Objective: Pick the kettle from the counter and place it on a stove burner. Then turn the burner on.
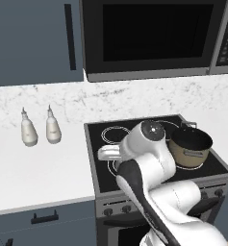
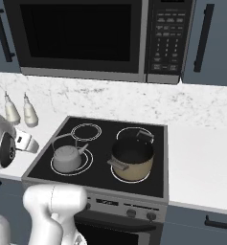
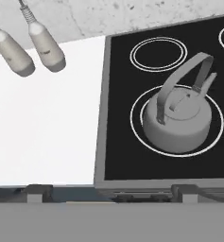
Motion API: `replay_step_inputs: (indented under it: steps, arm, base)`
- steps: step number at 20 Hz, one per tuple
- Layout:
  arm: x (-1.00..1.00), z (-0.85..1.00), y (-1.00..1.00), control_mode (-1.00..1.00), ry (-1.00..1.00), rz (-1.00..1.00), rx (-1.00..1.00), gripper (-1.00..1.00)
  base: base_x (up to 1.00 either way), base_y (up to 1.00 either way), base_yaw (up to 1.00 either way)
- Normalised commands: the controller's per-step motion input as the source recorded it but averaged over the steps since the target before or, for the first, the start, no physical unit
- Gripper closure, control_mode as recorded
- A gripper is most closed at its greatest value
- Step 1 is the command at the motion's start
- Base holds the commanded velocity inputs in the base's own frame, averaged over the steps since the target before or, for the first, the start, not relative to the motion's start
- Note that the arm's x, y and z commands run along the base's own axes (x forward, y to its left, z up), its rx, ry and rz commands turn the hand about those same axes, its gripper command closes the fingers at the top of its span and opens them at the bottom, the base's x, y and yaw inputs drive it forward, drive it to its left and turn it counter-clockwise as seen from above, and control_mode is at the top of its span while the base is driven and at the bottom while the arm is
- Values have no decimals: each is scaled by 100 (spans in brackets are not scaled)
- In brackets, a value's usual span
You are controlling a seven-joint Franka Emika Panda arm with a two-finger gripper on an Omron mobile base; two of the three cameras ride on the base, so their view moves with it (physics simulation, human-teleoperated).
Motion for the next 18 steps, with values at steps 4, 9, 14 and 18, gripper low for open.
replay_step_inputs:
  steps: [4,9,14,18]
  arm:
    - [-68,-39,47,-100,-29,-11,-16,-100]
    - [-48,-47,37,-100,-17,-10,-13,-100]
    - [-17,-57,11,-100,0,-5,-8,-100]
    - [-1,-59,0,-100,-3,0,-1,-100]
  base:
    - [0,0,0]
    - [0,0,0]
    - [0,0,0]
    - [0,0,0]
